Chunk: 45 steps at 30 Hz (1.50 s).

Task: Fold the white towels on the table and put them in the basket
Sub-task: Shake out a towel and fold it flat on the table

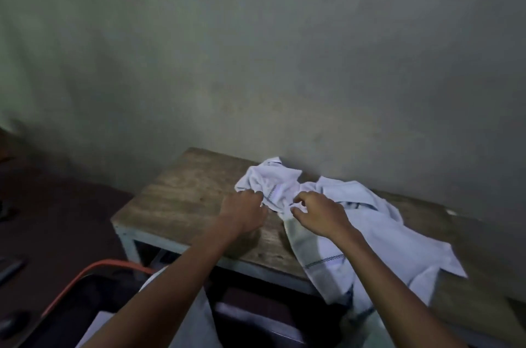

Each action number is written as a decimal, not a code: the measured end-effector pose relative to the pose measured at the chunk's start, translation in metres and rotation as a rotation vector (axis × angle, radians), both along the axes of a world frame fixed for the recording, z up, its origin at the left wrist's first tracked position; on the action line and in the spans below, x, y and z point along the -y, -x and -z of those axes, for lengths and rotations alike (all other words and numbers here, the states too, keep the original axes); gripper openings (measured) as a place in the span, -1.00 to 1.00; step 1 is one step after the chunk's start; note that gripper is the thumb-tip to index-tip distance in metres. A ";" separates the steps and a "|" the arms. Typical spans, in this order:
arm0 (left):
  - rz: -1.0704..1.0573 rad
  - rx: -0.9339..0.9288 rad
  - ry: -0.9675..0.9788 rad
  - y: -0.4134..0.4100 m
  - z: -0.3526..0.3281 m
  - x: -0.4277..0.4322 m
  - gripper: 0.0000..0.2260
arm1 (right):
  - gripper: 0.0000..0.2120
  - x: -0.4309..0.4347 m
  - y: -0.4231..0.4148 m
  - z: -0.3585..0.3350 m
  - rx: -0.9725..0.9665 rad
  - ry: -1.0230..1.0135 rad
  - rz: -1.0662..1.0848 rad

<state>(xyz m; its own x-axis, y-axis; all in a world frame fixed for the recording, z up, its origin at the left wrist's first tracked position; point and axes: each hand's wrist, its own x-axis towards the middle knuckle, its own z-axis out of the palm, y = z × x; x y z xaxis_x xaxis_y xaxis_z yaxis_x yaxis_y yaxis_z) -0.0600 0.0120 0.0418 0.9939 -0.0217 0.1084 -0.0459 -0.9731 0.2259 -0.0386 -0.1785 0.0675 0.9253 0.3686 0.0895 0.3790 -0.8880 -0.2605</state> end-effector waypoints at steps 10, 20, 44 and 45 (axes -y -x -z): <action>0.266 -0.103 -0.110 -0.043 0.047 0.069 -0.65 | -0.68 0.084 -0.013 0.046 -0.155 0.074 0.211; 0.653 -0.124 -0.100 -0.016 0.111 0.083 -0.47 | -0.39 0.085 0.034 0.123 -0.048 0.250 0.011; 0.573 0.337 0.333 -0.019 0.060 0.089 -0.80 | -0.85 0.113 0.008 0.055 -0.051 -0.153 -0.060; 0.582 0.353 0.348 -0.025 0.042 0.090 -0.81 | -0.89 0.115 0.000 0.041 -0.059 -0.174 -0.058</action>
<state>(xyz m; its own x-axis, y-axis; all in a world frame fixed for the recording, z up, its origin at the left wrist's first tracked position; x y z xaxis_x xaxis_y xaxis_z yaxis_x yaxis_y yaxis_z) -0.0346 -0.0784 -0.0001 0.7378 -0.4375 0.5140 -0.6556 -0.6456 0.3916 -0.0388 -0.2933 0.0261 0.9082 0.4056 0.1031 0.4083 -0.8045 -0.4313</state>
